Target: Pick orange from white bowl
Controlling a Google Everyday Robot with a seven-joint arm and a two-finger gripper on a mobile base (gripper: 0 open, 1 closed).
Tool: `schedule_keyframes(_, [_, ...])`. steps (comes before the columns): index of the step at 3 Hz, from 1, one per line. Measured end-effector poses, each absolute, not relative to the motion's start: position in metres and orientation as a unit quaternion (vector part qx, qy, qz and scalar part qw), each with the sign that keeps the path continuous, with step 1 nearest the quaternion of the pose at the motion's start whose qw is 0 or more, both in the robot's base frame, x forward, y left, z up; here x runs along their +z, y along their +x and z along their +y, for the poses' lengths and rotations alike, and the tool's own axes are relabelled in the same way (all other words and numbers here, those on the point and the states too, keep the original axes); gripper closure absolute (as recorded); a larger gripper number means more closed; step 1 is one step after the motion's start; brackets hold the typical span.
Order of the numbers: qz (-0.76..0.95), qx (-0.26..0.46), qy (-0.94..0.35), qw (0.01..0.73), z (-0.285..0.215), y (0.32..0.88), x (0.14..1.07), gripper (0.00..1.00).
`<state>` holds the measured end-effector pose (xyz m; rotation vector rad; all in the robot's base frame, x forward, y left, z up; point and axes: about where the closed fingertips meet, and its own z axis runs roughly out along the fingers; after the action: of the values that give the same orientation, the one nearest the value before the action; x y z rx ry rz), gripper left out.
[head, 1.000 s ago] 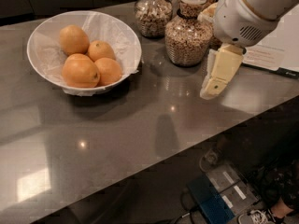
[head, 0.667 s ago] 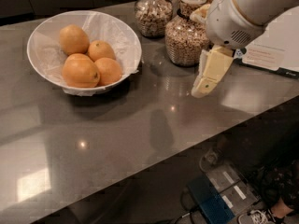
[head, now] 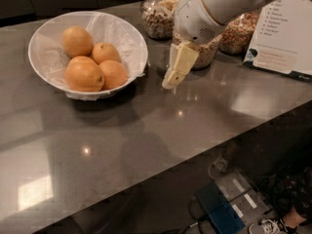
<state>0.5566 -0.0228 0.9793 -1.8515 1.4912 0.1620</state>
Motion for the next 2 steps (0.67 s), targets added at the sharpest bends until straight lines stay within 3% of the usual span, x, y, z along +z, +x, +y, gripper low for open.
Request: schedule_keyframes(2, [0.489, 0.118, -0.771, 0.39, 0.055, 0.57, 0.986, 0.0])
